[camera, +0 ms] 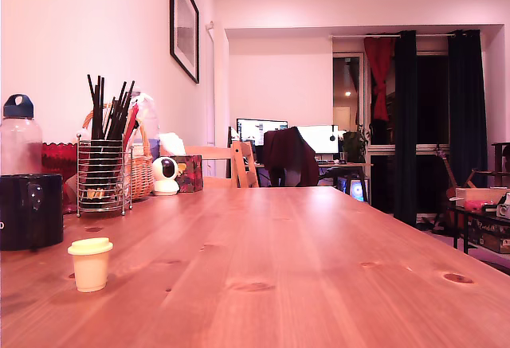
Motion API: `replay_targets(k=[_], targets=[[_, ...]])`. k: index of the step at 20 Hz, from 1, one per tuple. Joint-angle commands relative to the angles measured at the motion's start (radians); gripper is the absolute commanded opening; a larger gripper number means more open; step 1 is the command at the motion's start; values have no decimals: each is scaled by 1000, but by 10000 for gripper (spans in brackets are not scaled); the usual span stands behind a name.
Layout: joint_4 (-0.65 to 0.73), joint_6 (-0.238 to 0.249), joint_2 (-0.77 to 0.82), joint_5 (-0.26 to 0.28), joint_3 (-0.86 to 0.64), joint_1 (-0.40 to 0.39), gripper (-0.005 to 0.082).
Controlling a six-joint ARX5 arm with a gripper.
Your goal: Pick the coffee capsule and then drop it inside the coffee cup in front of you
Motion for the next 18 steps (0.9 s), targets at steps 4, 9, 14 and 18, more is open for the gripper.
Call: replay_targets(k=[4,9,14,18], targets=[[105,22,85,-17,-29,-2,533],[163,28,140,-27,-29,-3,533],[225,24,215,-26,-29,-3,537],[327,21,342,-27,-29,-3,629]])
